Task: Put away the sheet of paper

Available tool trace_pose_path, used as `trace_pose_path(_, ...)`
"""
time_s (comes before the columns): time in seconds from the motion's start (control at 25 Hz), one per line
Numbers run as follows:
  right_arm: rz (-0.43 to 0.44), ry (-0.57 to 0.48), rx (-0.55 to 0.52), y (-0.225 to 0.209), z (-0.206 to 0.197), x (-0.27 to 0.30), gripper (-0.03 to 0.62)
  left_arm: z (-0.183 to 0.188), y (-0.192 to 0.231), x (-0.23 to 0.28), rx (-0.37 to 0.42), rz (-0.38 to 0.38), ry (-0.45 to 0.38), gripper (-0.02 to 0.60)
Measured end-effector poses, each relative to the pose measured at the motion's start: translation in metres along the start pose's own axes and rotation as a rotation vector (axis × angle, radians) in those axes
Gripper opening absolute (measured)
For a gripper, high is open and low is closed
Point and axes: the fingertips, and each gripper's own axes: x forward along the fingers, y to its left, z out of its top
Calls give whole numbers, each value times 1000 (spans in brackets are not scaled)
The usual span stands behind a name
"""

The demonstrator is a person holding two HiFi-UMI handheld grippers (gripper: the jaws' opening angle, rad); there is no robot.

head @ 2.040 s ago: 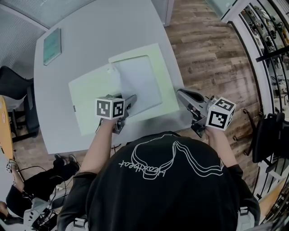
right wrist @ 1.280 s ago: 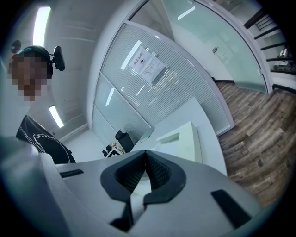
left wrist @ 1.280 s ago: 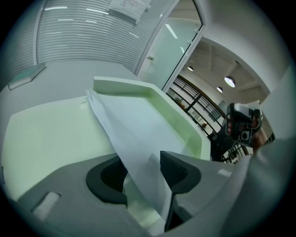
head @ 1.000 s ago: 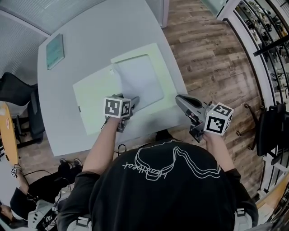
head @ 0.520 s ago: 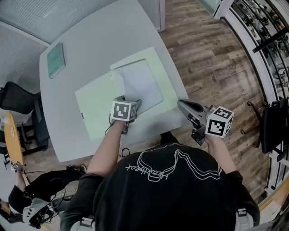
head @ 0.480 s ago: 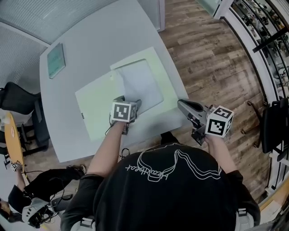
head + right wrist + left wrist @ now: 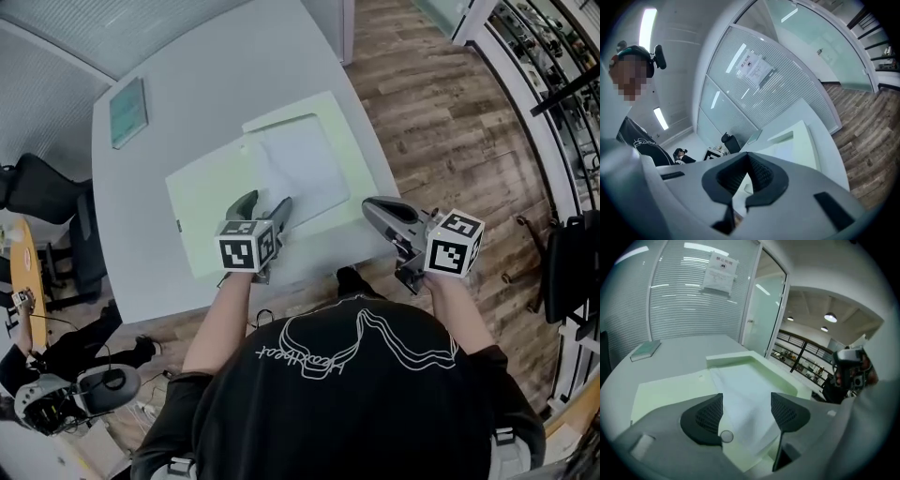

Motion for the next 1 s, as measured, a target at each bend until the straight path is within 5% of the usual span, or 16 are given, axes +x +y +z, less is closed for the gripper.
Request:
trace_pose_path(0.28, 84, 30, -133, 66, -14, 13, 9, 19, -46, -98, -31, -207, -219, 301)
trace_pose_path(0.52, 188, 26, -206, 145, -32, 4, 9, 19, -93, -195, -10, -341, -386, 50)
trace_pose_path(0.72, 236, 29, -315, 199, -53, -2, 9, 9, -125, -260, -62, -500, -465, 12)
trace_pose_path(1.0, 261, 10, -373, 246, -88, -16, 9, -23, -142, -305, 12, -480, -483, 11)
